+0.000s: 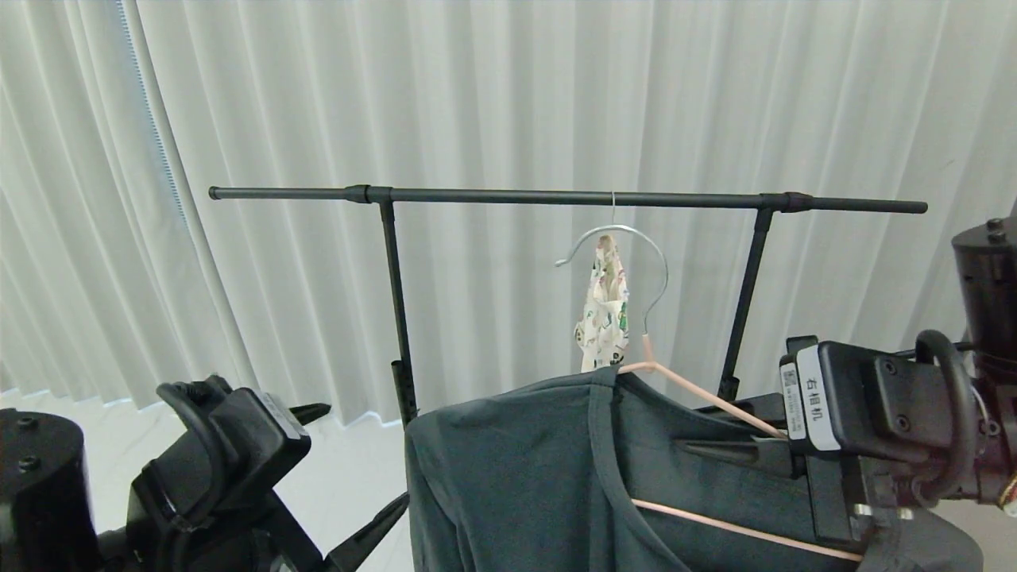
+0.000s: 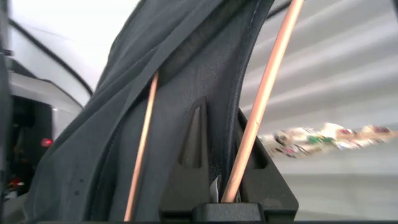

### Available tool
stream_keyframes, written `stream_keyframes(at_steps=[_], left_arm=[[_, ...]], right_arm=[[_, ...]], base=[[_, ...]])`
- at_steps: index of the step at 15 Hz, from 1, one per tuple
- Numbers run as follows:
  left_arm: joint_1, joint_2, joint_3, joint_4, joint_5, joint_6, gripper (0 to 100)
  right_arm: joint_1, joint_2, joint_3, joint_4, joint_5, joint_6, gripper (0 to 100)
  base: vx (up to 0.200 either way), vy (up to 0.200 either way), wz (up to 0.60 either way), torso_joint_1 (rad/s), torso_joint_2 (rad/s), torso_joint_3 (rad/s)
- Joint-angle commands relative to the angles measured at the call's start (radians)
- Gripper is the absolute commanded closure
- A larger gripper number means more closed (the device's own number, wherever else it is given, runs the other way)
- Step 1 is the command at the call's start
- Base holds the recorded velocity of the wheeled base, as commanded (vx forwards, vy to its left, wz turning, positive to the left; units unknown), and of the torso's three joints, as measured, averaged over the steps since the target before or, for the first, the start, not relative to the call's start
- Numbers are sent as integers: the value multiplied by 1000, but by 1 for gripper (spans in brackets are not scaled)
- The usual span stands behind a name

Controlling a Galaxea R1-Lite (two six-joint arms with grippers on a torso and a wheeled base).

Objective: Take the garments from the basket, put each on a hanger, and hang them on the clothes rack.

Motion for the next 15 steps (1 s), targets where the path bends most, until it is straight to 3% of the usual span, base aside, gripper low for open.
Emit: stream_keyframes(at_steps=[1, 5, 9, 12, 15], left_arm=[[94, -21, 103, 1, -3, -68, 0], [166, 103, 90, 1, -11, -195, 0], [207, 169, 61, 1, -17, -200, 0], [207, 151, 61, -1, -115, -196, 0], [207, 137, 64, -10, -124, -198, 0]], right_arm=[[-13, -18, 2, -22, 5, -3, 100], [-8, -24, 0, -39, 65, -45, 100], [27, -44, 2, -39, 68, -45, 100], [44, -46, 0, -39, 67, -45, 100], [47, -46, -2, -39, 67, -45, 100]], base=[[0, 0, 0, 0, 0, 0], [0, 0, 0, 0, 0, 0], [0, 0, 0, 0, 0, 0], [0, 0, 0, 0, 0, 0], [0, 0, 0, 0, 0, 0]])
